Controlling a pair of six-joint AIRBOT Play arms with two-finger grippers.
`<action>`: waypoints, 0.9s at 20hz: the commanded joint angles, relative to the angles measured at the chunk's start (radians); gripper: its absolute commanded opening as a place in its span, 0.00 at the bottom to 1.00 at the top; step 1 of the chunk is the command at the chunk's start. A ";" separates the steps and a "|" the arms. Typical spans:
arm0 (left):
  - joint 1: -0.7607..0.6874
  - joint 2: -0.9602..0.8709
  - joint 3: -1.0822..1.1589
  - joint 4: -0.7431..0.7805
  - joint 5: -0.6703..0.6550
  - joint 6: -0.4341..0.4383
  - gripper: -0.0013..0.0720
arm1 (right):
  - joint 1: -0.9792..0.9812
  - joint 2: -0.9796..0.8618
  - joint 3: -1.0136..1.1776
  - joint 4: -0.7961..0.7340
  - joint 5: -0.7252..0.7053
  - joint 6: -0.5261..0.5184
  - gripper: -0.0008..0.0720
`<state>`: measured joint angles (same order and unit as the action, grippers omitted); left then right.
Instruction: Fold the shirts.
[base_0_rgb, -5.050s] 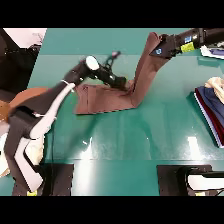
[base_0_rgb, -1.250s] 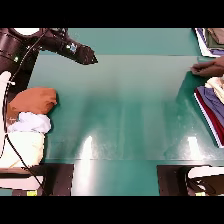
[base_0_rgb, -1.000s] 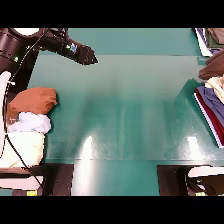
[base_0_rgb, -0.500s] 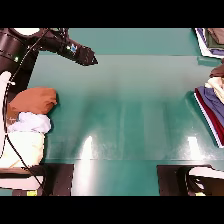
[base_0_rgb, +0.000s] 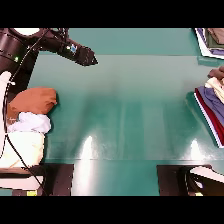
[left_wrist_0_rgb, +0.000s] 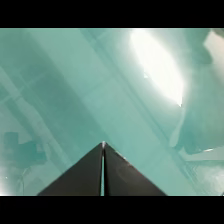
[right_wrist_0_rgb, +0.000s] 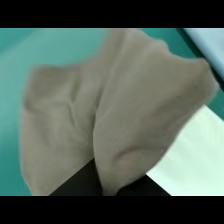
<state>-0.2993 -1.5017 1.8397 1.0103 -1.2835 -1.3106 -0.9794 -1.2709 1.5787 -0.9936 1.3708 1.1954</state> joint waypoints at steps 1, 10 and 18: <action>0.000 0.000 0.000 0.000 0.000 0.002 0.06 | -0.060 0.053 -0.117 -0.251 0.027 0.040 0.03; 0.000 0.000 0.000 0.000 0.001 0.010 0.06 | -0.119 0.067 -0.145 -0.284 0.050 0.073 0.83; 0.000 0.000 0.000 0.000 0.014 0.009 0.06 | 0.230 0.067 -0.014 0.066 0.037 0.117 0.83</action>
<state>-0.2993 -1.5017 1.8397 1.0103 -1.2716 -1.3018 -0.8948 -1.2041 1.5318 -1.0599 1.4017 1.3033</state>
